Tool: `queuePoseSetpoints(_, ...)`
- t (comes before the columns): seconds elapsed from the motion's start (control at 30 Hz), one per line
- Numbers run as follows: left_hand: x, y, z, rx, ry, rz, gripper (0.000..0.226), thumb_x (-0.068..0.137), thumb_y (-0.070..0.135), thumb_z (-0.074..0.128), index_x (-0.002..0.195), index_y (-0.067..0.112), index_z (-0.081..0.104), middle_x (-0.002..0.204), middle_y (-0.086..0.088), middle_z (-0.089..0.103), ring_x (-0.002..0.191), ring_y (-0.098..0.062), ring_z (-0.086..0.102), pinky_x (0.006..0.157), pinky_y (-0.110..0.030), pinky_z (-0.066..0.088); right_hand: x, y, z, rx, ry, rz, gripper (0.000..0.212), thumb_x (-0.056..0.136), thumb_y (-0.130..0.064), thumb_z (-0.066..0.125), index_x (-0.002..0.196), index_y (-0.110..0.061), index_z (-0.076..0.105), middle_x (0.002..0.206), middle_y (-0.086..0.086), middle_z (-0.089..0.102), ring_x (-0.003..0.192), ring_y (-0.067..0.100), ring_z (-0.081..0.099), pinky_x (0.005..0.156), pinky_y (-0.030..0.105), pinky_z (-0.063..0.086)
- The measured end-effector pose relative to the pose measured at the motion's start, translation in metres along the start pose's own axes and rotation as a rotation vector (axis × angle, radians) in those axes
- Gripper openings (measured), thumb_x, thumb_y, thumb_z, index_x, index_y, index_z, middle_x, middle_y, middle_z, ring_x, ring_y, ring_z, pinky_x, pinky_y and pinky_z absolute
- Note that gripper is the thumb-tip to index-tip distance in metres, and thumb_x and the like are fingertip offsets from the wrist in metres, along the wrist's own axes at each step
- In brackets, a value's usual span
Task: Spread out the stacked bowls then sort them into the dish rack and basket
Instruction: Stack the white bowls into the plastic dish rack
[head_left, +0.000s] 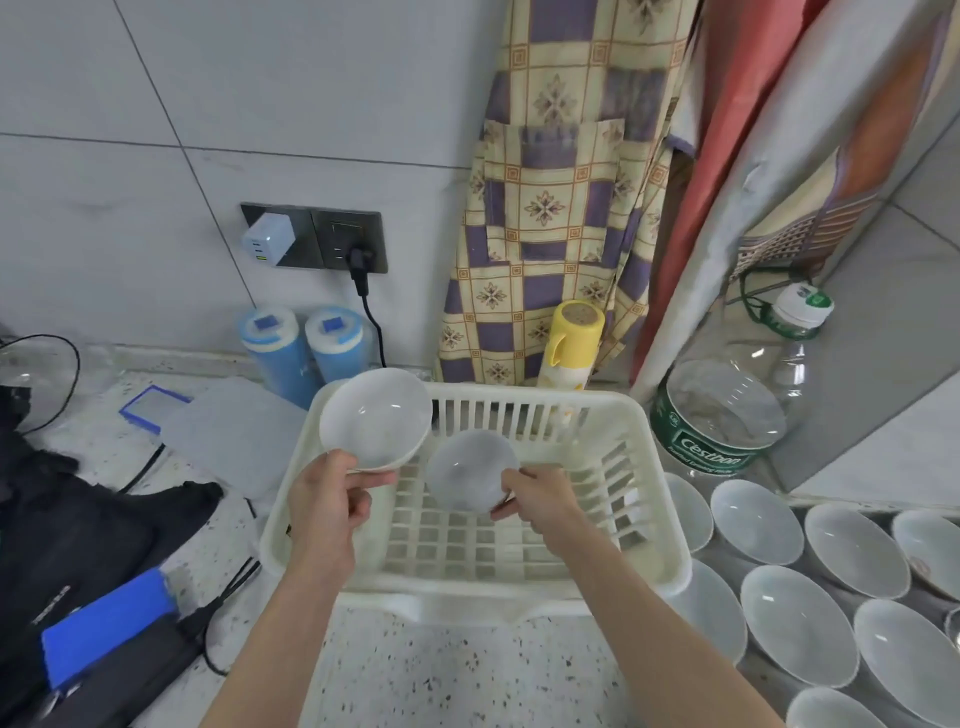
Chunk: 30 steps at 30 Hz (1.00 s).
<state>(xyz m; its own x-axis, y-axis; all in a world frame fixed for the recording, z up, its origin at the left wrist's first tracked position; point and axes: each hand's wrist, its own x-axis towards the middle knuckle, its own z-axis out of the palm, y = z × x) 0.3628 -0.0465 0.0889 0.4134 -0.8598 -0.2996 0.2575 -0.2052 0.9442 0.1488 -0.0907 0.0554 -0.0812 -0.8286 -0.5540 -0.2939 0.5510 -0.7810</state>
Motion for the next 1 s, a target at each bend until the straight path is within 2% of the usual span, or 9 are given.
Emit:
queuePoseSetpoints(0.1, 0.013, -0.004, 0.003, -0.017, -0.01, -0.008, 0.023, 0.089, 0.015, 0.045, 0.1, 0.009, 0.065, 0.075, -0.022, 0.074, 0.038, -0.011, 0.025, 0.037, -0.02, 0.023, 0.014, -0.002, 0.016, -0.015, -0.042, 0.058, 0.01, 0.079, -0.007, 0.049, 0.081, -0.003, 0.058, 0.059, 0.014, 0.07, 0.029, 0.008, 0.032, 0.031, 0.016, 0.022)
queuePoseSetpoints(0.2, 0.025, -0.007, 0.005, -0.024, -0.02, -0.022, 0.026, 0.087, 0.016, 0.046, 0.099, 0.003, 0.065, 0.076, -0.023, 0.073, 0.039, -0.012, 0.024, 0.036, -0.02, 0.023, 0.025, -0.005, 0.03, 0.012, -0.074, 0.093, 0.011, 0.081, -0.005, 0.047, 0.084, -0.002, 0.057, 0.062, 0.015, 0.069, 0.026, 0.005, 0.034, 0.03, 0.016, 0.022)
queuePoseSetpoints(0.37, 0.037, -0.01, 0.006, -0.049, -0.071, -0.027, 0.03, 0.082, 0.021, 0.045, 0.097, 0.005, 0.066, 0.08, -0.025, 0.074, 0.04, -0.011, 0.024, 0.038, -0.022, 0.021, 0.038, -0.007, 0.046, 0.069, -0.107, 0.123, 0.015, 0.083, -0.002, 0.045, 0.09, -0.005, 0.058, 0.075, 0.016, 0.069, 0.036, 0.008, 0.058, 0.031, 0.016, 0.023)
queuePoseSetpoints(0.5, 0.042, -0.011, 0.006, -0.06, -0.086, -0.033, 0.032, 0.075, 0.026, 0.049, 0.093, 0.008, 0.067, 0.077, -0.025, 0.073, 0.039, -0.011, 0.024, 0.038, -0.022, 0.021, 0.043, -0.008, 0.053, 0.107, -0.123, 0.13, 0.014, 0.084, -0.001, 0.044, 0.083, -0.006, 0.057, 0.077, 0.014, 0.069, 0.046, 0.012, 0.065, 0.03, 0.013, 0.028)
queuePoseSetpoints(0.57, 0.044, -0.012, 0.005, -0.057, -0.091, -0.032, 0.031, 0.074, 0.026, 0.049, 0.092, 0.008, 0.067, 0.076, -0.025, 0.073, 0.038, -0.011, 0.024, 0.037, -0.022, 0.02, 0.045, -0.008, 0.057, 0.106, -0.131, 0.14, 0.014, 0.084, -0.002, 0.043, 0.083, -0.009, 0.056, 0.075, 0.013, 0.07, 0.048, 0.012, 0.066, 0.031, 0.016, 0.026)
queuePoseSetpoints(0.73, 0.046, -0.015, 0.004, -0.014, -0.117, -0.015, 0.035, 0.072, 0.028, 0.049, 0.094, 0.01, 0.068, 0.074, -0.024, 0.073, 0.038, -0.011, 0.025, 0.036, -0.021, 0.022, 0.048, -0.006, 0.063, 0.136, -0.117, 0.158, 0.017, 0.086, -0.002, 0.042, 0.084, -0.012, 0.055, 0.07, 0.013, 0.069, 0.038, 0.006, 0.06, 0.03, 0.016, 0.024)
queuePoseSetpoints(0.87, 0.047, -0.019, 0.003, 0.027, -0.102, -0.042, 0.036, 0.072, 0.028, 0.049, 0.097, 0.009, 0.067, 0.074, -0.024, 0.073, 0.037, -0.011, 0.026, 0.035, -0.02, 0.024, 0.05, -0.002, 0.063, 0.147, -0.123, 0.158, 0.024, 0.087, -0.004, 0.044, 0.108, -0.009, 0.056, 0.085, 0.017, 0.072, 0.051, 0.012, 0.066, 0.033, 0.015, 0.021)
queuePoseSetpoints(0.9, 0.047, -0.02, 0.003, 0.044, -0.096, -0.052, 0.035, 0.073, 0.027, 0.049, 0.098, 0.008, 0.066, 0.074, -0.023, 0.073, 0.037, -0.01, 0.027, 0.035, -0.019, 0.025, 0.05, -0.001, 0.062, 0.146, -0.124, 0.159, 0.025, 0.087, -0.005, 0.045, 0.11, -0.009, 0.055, 0.085, 0.017, 0.072, 0.053, 0.015, 0.064, 0.033, 0.015, 0.021)
queuePoseSetpoints(1.0, 0.048, -0.022, 0.002, 0.106, -0.097, -0.07, 0.028, 0.083, 0.019, 0.046, 0.098, 0.004, 0.064, 0.074, -0.022, 0.074, 0.037, -0.01, 0.026, 0.034, -0.018, 0.025, 0.046, -0.004, 0.057, 0.084, -0.154, 0.161, 0.013, 0.089, -0.014, 0.045, 0.099, -0.012, 0.054, 0.078, 0.013, 0.071, 0.044, 0.013, 0.043, 0.035, 0.015, 0.022)
